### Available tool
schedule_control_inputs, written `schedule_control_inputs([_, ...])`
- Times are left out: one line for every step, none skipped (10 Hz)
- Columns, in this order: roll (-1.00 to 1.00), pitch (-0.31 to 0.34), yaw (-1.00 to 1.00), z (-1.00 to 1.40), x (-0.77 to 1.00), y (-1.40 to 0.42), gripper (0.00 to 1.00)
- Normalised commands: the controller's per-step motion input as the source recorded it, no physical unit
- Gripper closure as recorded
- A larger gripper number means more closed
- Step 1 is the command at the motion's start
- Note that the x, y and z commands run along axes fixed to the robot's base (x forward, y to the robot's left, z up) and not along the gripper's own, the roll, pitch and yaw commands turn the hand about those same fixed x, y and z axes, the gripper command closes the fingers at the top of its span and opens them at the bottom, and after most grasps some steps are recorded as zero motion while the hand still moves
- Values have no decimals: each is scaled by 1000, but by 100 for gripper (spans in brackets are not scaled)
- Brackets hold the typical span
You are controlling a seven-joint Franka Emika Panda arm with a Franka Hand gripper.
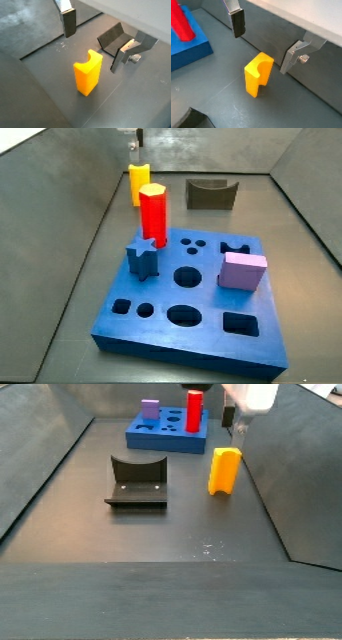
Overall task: Pick up the arch object. Move up. Place the arch object on the fixture. Regrasp the arch object. Rotate the arch object. Move to above the board. Insert the arch object.
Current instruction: Rotate the arch object.
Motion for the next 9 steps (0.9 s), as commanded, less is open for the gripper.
schedule_control_inputs([-11, 7, 1000, -83, 18, 2, 0])
schedule_control_inputs([-10, 5, 1000, -57, 31, 5, 0])
schedule_control_inputs([-10, 4, 1000, -47, 32, 6, 0])
schedule_control_inputs([-11, 4, 1000, -40, 34, 5, 0])
schedule_control_inputs([-11, 4, 1000, -37, 35, 5, 0])
schedule_control_inputs([-12, 4, 1000, -35, 35, 5, 0])
schedule_control_inputs([-13, 4, 1000, -34, 36, 4, 0])
schedule_control_inputs([-13, 4, 1000, -33, 36, 4, 0])
schedule_control_inputs([-14, 4, 1000, -32, 36, 4, 0])
